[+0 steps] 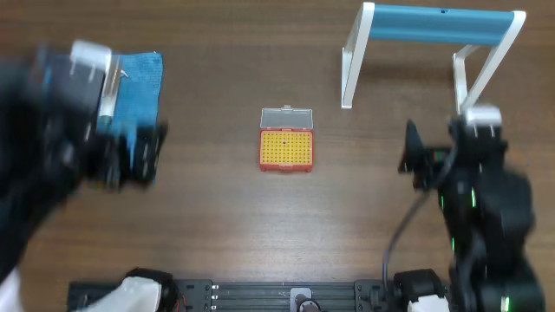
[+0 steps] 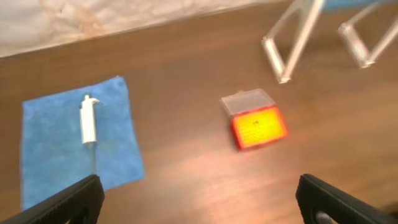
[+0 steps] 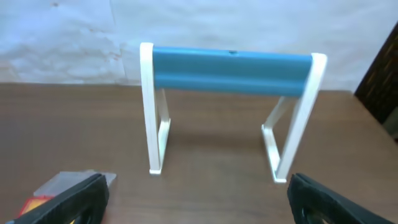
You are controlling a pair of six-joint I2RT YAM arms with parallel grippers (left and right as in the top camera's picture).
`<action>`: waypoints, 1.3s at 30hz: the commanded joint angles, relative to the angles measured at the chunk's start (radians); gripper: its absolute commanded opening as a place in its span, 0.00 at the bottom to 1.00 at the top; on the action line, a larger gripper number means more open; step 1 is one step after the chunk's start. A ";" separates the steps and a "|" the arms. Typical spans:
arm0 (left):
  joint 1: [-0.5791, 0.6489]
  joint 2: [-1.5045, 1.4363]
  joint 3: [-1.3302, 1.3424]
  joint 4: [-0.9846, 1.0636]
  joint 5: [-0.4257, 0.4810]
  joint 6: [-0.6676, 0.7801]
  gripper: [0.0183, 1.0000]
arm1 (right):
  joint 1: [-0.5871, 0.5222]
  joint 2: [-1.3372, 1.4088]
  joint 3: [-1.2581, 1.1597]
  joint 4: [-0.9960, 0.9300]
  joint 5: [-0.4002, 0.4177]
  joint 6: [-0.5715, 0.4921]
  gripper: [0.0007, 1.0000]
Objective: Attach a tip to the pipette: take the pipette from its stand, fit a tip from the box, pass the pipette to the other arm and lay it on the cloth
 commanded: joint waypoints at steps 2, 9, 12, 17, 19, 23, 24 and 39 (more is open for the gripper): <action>-0.148 -0.491 -0.585 0.262 -0.078 -0.330 1.00 | 0.006 -0.267 -0.316 0.158 -0.153 -0.100 0.93; -0.146 -0.835 -1.066 0.431 -0.472 -0.436 1.00 | 0.006 -0.320 -0.374 0.144 -0.151 -0.067 0.93; -0.146 -0.834 -1.173 0.430 -0.477 -0.436 1.00 | 0.006 -0.320 -0.374 0.079 -0.151 -0.067 0.93; -0.146 -0.834 -1.262 0.429 -0.477 -0.436 1.00 | 0.006 -0.320 -0.374 -0.091 -0.151 -0.067 0.93; -0.146 -0.834 -1.269 0.432 -0.477 -0.436 1.00 | 0.006 -0.320 -0.374 -0.194 -0.151 -0.067 0.93; -0.103 -0.864 -1.271 0.433 -0.478 -0.436 1.00 | 0.006 -0.320 -0.374 -0.323 -0.151 -0.067 0.93; -0.068 -0.888 -1.276 0.436 -0.481 -0.435 1.00 | 0.006 -0.320 -0.374 -0.341 -0.151 -0.067 0.93; 0.185 -1.264 -2.103 1.670 0.051 -0.157 1.00 | 0.006 -0.320 -0.374 -0.366 -0.151 -0.067 0.93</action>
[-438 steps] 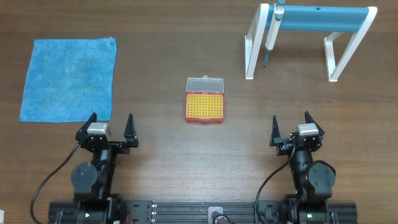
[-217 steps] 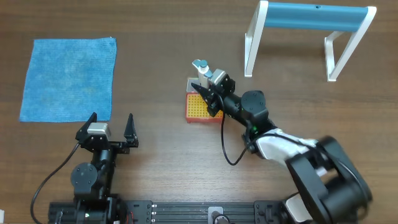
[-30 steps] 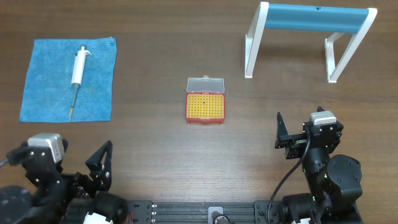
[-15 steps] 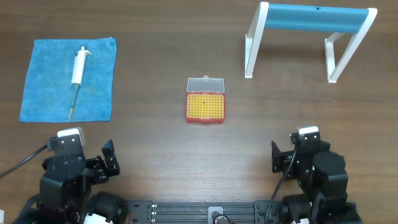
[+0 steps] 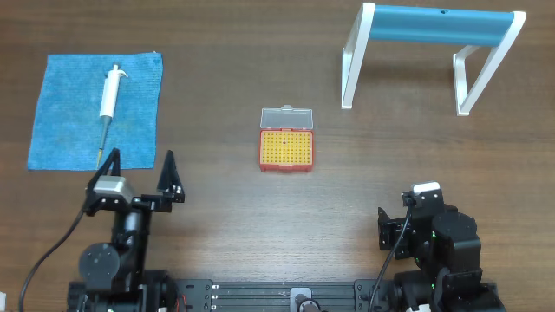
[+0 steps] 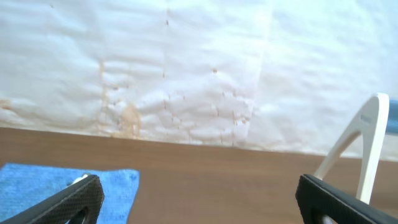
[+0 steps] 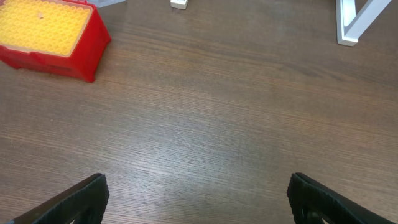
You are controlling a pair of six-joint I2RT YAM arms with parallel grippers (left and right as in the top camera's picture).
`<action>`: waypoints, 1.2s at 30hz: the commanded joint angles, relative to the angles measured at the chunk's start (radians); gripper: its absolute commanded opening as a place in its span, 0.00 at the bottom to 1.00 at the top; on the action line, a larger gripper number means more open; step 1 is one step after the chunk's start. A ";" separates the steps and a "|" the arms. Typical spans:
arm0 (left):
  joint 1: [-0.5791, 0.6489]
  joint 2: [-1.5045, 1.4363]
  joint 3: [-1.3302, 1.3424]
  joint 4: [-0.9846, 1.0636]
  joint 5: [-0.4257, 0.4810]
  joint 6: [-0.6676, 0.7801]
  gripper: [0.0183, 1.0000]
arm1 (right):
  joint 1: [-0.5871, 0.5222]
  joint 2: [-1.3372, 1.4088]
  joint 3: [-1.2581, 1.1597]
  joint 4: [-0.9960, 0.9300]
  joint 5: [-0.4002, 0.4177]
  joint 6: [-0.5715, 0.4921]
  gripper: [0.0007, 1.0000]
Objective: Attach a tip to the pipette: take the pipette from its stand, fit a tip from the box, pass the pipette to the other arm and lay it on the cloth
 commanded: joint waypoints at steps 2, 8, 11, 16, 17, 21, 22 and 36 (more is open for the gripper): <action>-0.013 -0.017 -0.135 0.075 0.053 0.041 1.00 | 0.005 -0.007 0.002 0.004 -0.008 0.003 0.93; -0.013 -0.017 -0.164 -0.038 0.052 0.042 1.00 | 0.005 -0.007 0.002 0.004 -0.008 0.003 0.93; -0.011 -0.016 -0.164 -0.031 0.053 0.042 1.00 | 0.005 -0.007 0.002 0.004 -0.008 0.003 0.93; -0.011 -0.016 -0.164 -0.031 0.053 0.042 1.00 | 0.005 -0.007 0.002 0.004 -0.008 0.003 0.93; -0.011 -0.016 -0.164 -0.031 0.053 0.042 1.00 | 0.005 -0.007 0.002 0.004 -0.008 0.003 0.93; -0.011 -0.016 -0.164 -0.031 0.053 0.042 1.00 | 0.005 -0.007 0.002 0.004 -0.008 0.003 0.93; -0.011 -0.016 -0.164 -0.031 0.053 0.042 1.00 | 0.005 -0.007 0.002 0.004 -0.008 0.003 0.93; -0.011 -0.016 -0.164 -0.031 0.053 0.042 1.00 | -0.098 -0.250 -0.420 0.875 -0.042 -0.049 0.93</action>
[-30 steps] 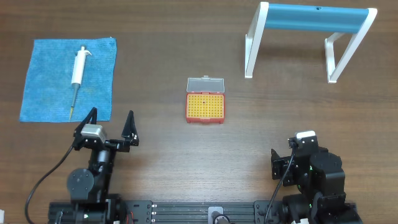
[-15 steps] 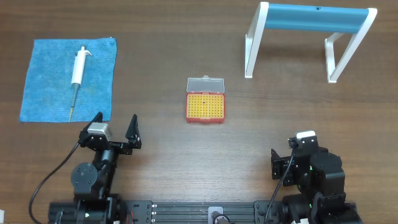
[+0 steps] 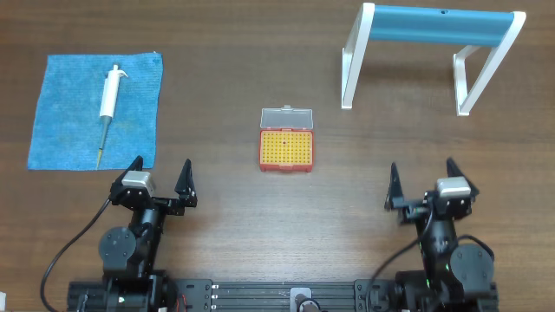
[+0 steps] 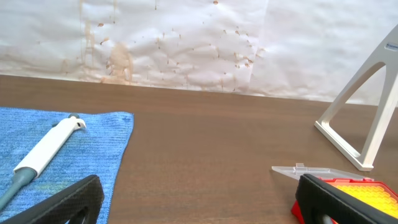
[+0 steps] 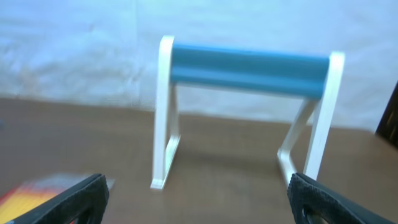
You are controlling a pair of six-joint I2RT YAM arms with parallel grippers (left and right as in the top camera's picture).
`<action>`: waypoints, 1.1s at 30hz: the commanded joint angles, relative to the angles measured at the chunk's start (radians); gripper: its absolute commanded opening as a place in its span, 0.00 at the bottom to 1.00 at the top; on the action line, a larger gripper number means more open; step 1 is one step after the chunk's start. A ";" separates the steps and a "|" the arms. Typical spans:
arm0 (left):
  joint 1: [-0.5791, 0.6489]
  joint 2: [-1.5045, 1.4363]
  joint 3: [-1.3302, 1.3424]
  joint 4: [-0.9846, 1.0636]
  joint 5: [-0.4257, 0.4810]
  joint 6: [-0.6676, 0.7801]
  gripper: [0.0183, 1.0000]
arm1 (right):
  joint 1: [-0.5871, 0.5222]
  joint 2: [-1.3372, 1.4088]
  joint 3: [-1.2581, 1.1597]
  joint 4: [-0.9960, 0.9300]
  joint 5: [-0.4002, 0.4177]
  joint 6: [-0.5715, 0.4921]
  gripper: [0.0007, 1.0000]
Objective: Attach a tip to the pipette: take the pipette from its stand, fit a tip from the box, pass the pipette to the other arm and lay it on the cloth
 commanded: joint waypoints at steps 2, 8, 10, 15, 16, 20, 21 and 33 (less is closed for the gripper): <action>-0.002 -0.008 -0.002 -0.004 0.018 0.016 1.00 | -0.011 -0.029 -0.207 0.127 -0.024 -0.037 0.93; -0.002 -0.008 -0.002 -0.004 0.018 0.016 1.00 | -0.024 -0.063 -0.285 0.165 -0.006 -0.047 0.93; -0.002 -0.008 -0.002 -0.005 0.018 0.016 1.00 | -0.040 -0.063 -0.286 0.167 -0.006 -0.047 0.93; -0.002 -0.008 -0.002 -0.005 0.018 0.016 1.00 | -0.058 -0.063 -0.306 0.210 -0.006 -0.047 0.93; -0.002 -0.008 -0.002 -0.005 0.018 0.016 1.00 | -0.058 -0.063 -0.306 0.209 -0.006 -0.047 0.93; -0.002 -0.008 -0.002 -0.004 0.018 0.016 1.00 | -0.058 -0.063 -0.306 0.209 -0.006 -0.047 0.93; -0.002 -0.008 -0.002 -0.004 0.018 0.016 1.00 | -0.058 -0.063 -0.306 0.209 -0.006 -0.047 0.93; -0.002 -0.008 -0.002 -0.004 0.018 0.016 1.00 | -0.058 -0.063 -0.306 0.208 -0.006 -0.047 0.93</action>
